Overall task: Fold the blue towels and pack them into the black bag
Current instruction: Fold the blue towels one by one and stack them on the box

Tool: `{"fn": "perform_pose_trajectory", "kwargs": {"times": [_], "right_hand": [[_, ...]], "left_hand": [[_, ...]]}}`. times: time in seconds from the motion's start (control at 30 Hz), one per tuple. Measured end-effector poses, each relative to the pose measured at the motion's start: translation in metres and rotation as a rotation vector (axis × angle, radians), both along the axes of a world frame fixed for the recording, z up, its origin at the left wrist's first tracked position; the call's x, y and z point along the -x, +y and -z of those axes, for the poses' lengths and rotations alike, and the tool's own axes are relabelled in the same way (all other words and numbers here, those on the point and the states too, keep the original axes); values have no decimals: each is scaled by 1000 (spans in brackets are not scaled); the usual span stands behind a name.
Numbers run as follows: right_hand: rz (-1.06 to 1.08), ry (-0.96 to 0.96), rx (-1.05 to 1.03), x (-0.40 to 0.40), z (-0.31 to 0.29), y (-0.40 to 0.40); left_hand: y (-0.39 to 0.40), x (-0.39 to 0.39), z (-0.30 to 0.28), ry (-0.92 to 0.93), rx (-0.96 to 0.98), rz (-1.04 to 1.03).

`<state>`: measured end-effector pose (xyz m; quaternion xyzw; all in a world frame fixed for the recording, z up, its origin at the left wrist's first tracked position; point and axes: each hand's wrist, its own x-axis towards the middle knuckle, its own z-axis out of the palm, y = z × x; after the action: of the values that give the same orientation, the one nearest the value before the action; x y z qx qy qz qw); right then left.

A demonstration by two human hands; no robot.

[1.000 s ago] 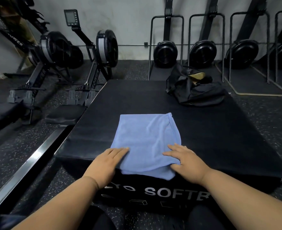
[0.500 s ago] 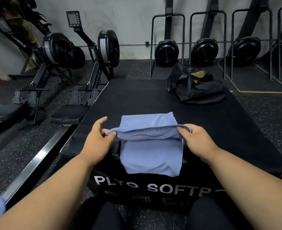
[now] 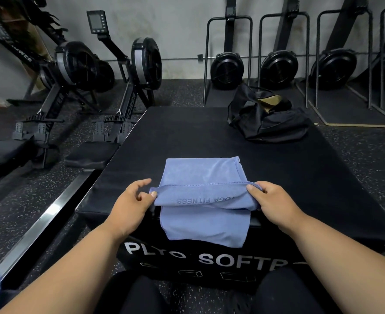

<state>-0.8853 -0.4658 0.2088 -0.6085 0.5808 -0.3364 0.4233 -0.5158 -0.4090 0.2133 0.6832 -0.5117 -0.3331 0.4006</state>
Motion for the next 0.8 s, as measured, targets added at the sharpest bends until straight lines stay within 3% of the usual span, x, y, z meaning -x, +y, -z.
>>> {"fn": "perform_pose_trajectory", "kwargs": {"times": [0.13, 0.27, 0.5, 0.73, 0.8], "right_hand": [[6, 21, 56, 1, -16, 2], [54, -14, 98, -4, -27, -10], [98, 58, -168, -21, 15, -42], [70, 72, -207, -32, 18, -56], [33, 100, -206, -34, 15, -53]], "left_hand": [[-1, -8, -9, 70, 89, -17], [-12, -9, -21, 4, 118, -78], [-42, 8, 19, -85, -104, -90], [-62, 41, 24, -330, -80, -14], [-58, 49, 28, -311, -50, 22]]}}
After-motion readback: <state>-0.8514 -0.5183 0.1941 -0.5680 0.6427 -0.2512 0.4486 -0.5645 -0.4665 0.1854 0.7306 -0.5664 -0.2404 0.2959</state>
